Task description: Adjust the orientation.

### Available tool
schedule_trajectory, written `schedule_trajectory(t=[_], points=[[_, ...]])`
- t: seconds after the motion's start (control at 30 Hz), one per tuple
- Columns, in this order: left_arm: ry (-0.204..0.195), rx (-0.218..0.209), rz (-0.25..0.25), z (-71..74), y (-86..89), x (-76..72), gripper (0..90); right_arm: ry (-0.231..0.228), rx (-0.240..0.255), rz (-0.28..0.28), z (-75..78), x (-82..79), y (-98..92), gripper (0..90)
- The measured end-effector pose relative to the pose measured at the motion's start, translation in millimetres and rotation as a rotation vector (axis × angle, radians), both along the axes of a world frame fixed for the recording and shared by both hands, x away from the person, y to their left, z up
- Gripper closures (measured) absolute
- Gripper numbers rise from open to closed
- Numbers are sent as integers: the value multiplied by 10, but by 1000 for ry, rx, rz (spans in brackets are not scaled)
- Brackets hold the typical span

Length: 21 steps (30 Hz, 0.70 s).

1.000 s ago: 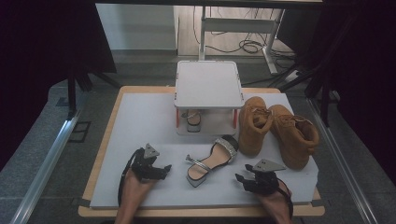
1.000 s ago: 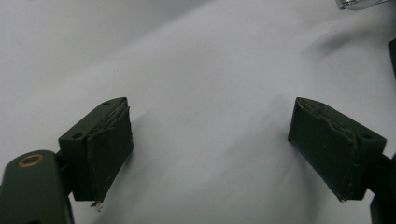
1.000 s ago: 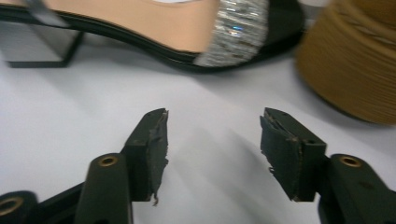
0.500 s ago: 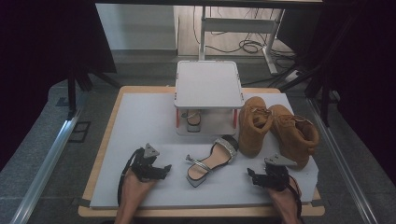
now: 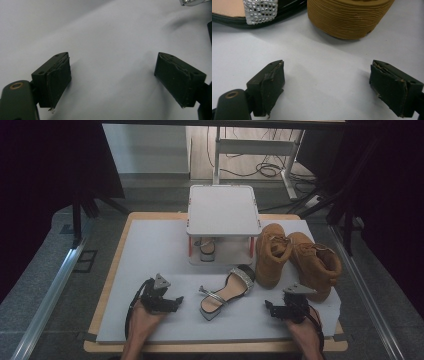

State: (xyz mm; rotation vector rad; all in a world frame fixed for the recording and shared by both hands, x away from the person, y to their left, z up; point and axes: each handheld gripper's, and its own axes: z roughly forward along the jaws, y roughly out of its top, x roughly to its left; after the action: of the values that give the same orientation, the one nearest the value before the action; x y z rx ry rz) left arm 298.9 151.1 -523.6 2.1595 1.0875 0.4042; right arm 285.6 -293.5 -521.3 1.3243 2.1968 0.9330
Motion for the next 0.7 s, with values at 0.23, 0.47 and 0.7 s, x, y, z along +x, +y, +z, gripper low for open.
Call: schedule_trajectory(t=[0.23, 0.47, 0.7], points=[[-1, -29, -15, 74, 11, -78, 151, -3, 3, 0, -4, -3, 0, 125], [-14, -56, -71, 156, -29, -236, 147, -6, 7, 1, -8, -5, -2, 125], [-8, -86, -122, 211, -74, -367, 130, -6, 6, 1, -8, -5, -1, 125]])
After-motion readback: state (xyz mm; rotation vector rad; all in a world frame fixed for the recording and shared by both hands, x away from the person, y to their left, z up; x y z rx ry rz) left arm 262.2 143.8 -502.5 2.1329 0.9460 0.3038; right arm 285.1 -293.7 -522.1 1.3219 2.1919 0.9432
